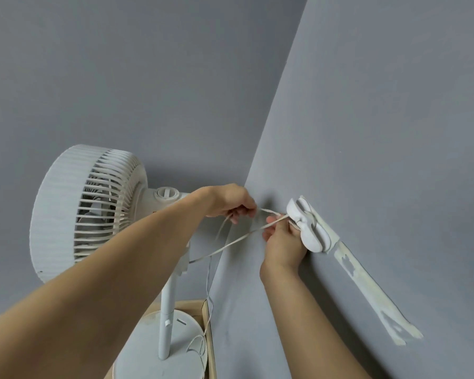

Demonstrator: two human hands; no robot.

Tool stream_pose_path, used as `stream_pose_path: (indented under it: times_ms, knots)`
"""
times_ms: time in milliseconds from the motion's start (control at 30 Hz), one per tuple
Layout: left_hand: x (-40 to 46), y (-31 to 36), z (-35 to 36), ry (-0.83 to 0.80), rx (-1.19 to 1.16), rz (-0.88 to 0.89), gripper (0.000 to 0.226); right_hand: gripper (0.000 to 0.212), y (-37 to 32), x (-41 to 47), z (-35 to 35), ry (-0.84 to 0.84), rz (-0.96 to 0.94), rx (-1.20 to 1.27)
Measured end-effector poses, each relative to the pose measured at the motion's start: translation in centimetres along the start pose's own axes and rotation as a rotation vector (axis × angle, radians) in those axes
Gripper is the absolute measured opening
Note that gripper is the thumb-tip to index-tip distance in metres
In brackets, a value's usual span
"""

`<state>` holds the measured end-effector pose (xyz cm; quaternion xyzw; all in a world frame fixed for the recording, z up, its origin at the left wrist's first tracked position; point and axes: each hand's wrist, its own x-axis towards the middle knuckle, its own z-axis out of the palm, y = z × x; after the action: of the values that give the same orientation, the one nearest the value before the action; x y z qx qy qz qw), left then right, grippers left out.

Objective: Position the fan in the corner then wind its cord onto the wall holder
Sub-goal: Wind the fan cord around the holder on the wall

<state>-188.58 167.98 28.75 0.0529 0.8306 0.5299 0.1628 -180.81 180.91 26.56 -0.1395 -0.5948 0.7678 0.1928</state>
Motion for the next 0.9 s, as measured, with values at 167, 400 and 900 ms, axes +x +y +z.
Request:
stream_pose_path:
  times_ms: [167,400,900]
  knots:
    - [-1.5,5.2,-0.4,0.201,0.162,0.173,0.027,0.032,-1.2,-0.7,-1.4,-0.145,0.206,-0.050]
    - [-5.0,12.6,-0.7,0.228,0.465,0.246,0.022,0.019,-3.1,-3.9,-2.6,-0.332,0.334,-0.168]
    - [-6.8,16.8,2.1,0.274,0.629,0.251,0.021,0.013,-6.2,-4.3,-3.8,-0.449,0.366,-0.108]
